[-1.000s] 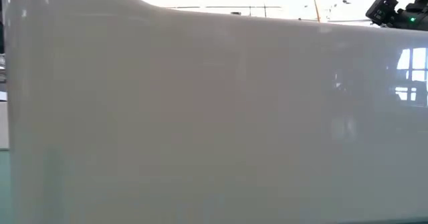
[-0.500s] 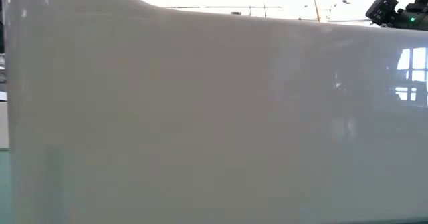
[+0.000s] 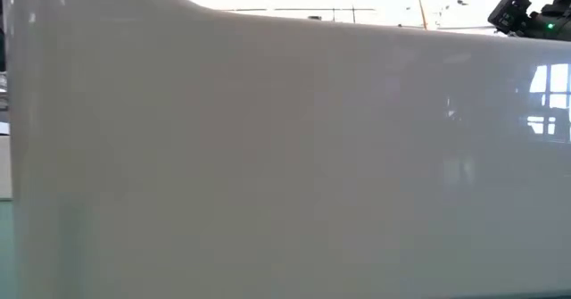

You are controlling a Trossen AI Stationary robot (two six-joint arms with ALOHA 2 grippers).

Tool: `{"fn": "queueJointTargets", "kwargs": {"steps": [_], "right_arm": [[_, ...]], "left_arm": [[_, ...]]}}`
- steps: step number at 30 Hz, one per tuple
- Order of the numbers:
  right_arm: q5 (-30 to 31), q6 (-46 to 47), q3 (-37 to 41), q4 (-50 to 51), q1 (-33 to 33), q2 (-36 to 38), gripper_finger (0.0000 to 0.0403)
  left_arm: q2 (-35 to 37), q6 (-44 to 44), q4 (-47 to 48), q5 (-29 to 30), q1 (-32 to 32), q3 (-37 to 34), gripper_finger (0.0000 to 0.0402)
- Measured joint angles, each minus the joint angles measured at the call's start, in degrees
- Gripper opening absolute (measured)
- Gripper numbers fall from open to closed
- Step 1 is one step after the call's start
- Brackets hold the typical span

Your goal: Sort & place blocks by color

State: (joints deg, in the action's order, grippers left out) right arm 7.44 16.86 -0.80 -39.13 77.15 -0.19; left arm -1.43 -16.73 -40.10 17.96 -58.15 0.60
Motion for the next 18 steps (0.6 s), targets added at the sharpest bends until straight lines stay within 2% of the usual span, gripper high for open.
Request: {"fn": "queueJointTargets", "kwargs": {"steps": [14, 18], "right_arm": [[0.01, -0.04, -0.07, 0.01, 0.01, 0.01, 0.0226], [2.28, -4.25, -0.05, 0.02, 0.02, 0.00, 0.0226]], "left_arm": [[-0.01, 0.01, 0.01, 0.01, 0.01, 0.00, 0.0214], [-0.01, 0.00, 0.01, 0.01, 0.01, -0.01, 0.0214]]}}
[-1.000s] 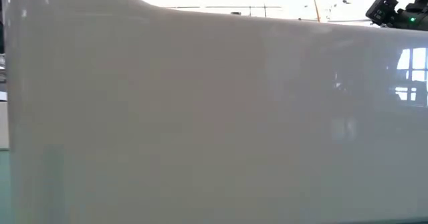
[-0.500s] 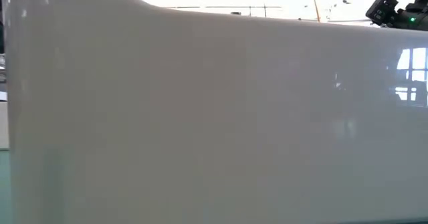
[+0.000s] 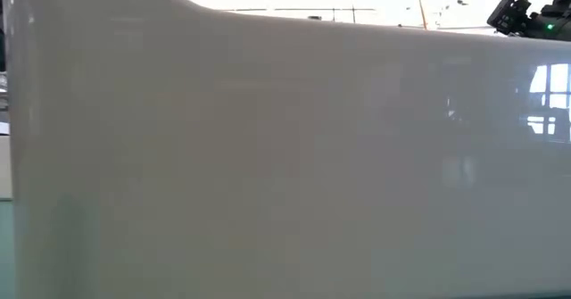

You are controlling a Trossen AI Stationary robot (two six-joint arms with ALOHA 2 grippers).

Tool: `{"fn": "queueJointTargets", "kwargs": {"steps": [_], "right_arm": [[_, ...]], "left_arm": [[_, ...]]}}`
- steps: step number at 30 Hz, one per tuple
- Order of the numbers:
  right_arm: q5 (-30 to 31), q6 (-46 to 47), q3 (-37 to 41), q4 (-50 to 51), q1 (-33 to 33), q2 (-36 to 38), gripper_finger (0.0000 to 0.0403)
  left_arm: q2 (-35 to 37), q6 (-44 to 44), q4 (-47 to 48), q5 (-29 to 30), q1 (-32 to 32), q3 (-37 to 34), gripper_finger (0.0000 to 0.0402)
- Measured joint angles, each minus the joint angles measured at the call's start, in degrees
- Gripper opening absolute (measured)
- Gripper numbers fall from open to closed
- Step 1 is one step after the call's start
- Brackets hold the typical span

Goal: Sort & place blocks by color
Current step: Put the top right green block into the transparent bin

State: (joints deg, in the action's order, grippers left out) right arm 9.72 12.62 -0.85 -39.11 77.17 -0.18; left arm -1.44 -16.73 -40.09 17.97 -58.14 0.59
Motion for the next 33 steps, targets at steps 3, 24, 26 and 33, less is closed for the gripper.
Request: {"fn": "queueJointTargets", "kwargs": {"steps": [3, 24, 26, 33], "right_arm": [[0.88, -2.16, 0.01, 0.04, -0.02, 0.00, 0.0226], [-0.97, 37.42, 0.01, 0.20, -0.02, 0.00, 0.0226], [-0.84, 42.99, 0.01, 0.20, -0.02, 0.02, 0.0226], [-0.86, 46.59, 0.01, 0.17, -0.02, 0.00, 0.0226]], "left_arm": [[-0.01, 0.00, 0.01, 0.01, -0.01, -0.01, 0.0214], [0.01, -7.99, -0.01, -0.05, 0.10, 0.01, 0.0214], [0.00, -12.43, 0.02, -0.05, 0.10, 0.00, 0.0214], [0.00, -19.68, 2.13, -0.08, 0.10, 0.01, 0.0214]]}}
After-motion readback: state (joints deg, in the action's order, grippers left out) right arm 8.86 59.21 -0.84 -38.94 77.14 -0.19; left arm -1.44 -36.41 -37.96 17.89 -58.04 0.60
